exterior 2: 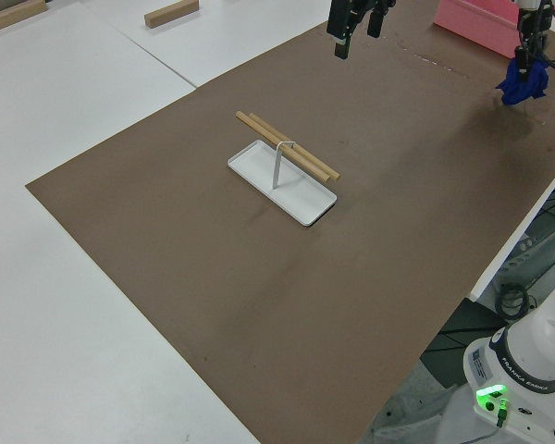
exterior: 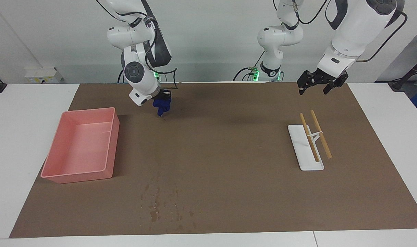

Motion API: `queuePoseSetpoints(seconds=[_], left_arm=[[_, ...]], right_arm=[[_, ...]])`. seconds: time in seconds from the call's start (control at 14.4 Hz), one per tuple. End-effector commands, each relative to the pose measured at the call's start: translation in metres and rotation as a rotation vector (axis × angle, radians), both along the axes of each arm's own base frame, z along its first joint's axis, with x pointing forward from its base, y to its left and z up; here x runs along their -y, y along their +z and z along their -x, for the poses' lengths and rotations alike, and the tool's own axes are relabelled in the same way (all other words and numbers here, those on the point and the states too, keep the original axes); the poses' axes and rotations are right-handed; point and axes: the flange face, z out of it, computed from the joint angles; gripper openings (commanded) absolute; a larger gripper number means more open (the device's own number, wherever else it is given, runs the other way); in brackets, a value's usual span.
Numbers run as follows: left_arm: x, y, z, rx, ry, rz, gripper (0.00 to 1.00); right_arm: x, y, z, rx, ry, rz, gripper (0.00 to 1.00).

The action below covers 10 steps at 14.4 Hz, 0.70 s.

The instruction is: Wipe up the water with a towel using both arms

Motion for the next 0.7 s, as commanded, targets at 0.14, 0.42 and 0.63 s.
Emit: queuePoseSetpoints(seconds=[0.14,0.42,0.63], left_arm=[[0.0,-0.005,0.0,0.004,-0.003,-0.022,1.0],[-0.004,-0.001,-0.006,0.043,0.007,-0.007,1.0],[-0.005,-0.001,-0.006,0.047,0.006,-0.008,1.0]], right_arm=[[0.006,-0.019,0.022,0.02,0.015,0.02,0.0],[0.007,-0.03,0.027,0.042,0.024,0.016,0.0],[0.012,-0.035,-0.001,0.203,0.055,-0.033,0.0]])
